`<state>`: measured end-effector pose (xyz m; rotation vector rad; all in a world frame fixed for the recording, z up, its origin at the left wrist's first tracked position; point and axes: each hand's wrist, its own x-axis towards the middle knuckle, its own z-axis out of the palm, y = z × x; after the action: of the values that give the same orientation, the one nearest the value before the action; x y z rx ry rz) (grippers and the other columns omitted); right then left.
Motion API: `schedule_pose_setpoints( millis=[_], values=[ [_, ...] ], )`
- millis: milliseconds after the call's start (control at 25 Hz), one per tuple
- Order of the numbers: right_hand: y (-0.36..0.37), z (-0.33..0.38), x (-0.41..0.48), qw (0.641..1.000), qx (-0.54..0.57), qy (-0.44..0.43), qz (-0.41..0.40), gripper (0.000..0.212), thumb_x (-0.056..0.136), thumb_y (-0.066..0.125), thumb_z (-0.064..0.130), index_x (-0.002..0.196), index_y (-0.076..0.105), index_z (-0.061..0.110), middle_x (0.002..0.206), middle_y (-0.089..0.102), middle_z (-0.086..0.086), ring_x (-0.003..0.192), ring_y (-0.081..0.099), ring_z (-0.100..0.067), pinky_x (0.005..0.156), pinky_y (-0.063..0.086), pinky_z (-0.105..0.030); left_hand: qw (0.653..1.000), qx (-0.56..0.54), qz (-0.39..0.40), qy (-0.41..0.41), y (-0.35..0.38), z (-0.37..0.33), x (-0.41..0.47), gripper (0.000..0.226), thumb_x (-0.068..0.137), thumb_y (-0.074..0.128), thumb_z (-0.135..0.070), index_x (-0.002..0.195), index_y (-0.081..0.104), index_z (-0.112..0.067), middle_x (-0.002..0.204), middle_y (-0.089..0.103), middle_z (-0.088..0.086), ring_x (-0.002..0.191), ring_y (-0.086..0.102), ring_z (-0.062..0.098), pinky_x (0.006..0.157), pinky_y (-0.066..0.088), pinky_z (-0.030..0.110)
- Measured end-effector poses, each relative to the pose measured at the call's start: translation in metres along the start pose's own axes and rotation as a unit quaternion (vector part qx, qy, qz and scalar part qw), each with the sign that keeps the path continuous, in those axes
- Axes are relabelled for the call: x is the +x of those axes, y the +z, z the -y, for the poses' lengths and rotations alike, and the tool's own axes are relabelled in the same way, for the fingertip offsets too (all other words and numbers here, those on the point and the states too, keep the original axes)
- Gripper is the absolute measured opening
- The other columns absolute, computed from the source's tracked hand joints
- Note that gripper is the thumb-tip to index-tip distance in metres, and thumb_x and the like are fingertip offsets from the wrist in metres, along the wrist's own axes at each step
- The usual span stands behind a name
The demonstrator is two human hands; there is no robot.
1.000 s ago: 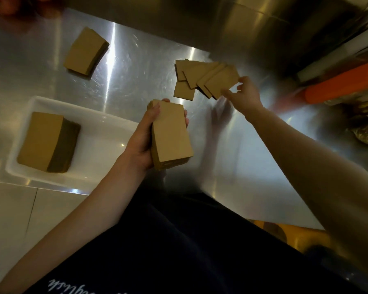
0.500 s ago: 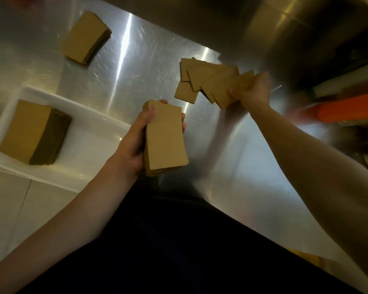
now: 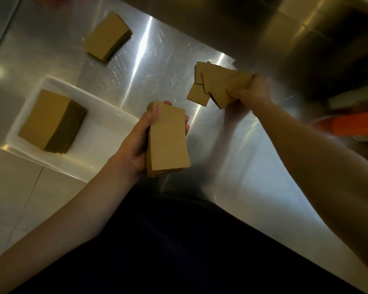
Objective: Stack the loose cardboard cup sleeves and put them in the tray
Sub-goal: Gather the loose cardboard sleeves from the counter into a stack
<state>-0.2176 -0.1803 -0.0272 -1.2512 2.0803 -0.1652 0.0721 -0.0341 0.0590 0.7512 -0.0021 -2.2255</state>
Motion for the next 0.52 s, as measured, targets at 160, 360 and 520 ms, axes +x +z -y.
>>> schedule_pose_setpoints(
  millis=[160,360,520],
  values=[
    [0.003,0.003,-0.022,0.998,0.025,-0.009,-0.059,0.086,0.073,0.078,0.035,0.141,0.03,0.011,0.141,0.038,-0.01,0.129,0.042,-0.028,0.103,0.041,-0.038,1.0,-0.016,-0.005,0.01,-0.002,-0.004,-0.003,0.063,0.062,0.091,-0.033,0.115,0.057,-0.027,0.118,0.064,0.014,0.099,0.068,0.026,0.084,0.058,0.041],
    [-0.025,0.002,-0.079,0.939,0.34,0.012,0.04,0.047,0.09,0.058,0.012,0.132,0.038,0.021,0.128,0.045,-0.001,0.114,0.052,-0.023,0.077,0.053,-0.028,1.0,-0.008,-0.008,-0.005,-0.004,-0.001,-0.002,0.056,0.069,0.086,-0.036,0.115,0.057,-0.027,0.12,0.064,0.014,0.103,0.066,0.026,0.088,0.055,0.042],
    [-0.047,0.006,-0.134,0.898,0.426,0.009,0.111,0.036,0.093,0.057,0.013,0.125,0.046,0.026,0.122,0.049,0.0,0.114,0.053,-0.024,0.079,0.051,-0.029,0.999,0.028,-0.007,-0.019,-0.003,0.001,-0.003,0.055,0.068,0.086,-0.039,0.113,0.059,-0.025,0.118,0.065,0.016,0.101,0.067,0.027,0.088,0.056,0.042]
  ],
)
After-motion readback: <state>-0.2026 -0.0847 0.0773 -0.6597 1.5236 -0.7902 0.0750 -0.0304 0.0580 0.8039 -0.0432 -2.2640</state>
